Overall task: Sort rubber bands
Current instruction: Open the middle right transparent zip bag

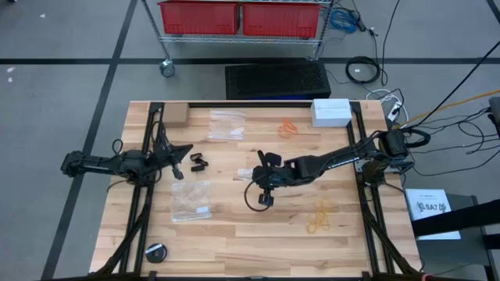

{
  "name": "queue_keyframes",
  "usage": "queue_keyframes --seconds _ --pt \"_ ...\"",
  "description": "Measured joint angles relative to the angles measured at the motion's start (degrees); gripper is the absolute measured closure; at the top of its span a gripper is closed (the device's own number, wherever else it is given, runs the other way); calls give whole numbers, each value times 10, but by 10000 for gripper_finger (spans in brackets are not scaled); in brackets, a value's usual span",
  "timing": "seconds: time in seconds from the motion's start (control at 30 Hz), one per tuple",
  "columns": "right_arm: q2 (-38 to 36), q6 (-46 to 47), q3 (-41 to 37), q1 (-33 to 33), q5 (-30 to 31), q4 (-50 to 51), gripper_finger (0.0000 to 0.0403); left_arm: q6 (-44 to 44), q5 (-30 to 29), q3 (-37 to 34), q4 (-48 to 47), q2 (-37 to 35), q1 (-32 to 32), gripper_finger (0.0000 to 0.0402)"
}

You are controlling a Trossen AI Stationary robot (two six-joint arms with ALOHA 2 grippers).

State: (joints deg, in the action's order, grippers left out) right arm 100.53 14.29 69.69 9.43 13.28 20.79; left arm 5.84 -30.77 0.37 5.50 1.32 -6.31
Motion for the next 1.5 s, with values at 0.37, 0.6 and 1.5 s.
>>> queue_keyframes --seconds 0.37,0.6,1.5 --pt "0 -45 0 -4 -17 -53 403 -12 154 0 25 32 0 339" --pt "0 -73 0 -23 -43 -103 403 -15 223 0 91 129 0 264" --pt "0 -145 38 -46 -76 -126 403 -6 259 216 163 565 0 270"
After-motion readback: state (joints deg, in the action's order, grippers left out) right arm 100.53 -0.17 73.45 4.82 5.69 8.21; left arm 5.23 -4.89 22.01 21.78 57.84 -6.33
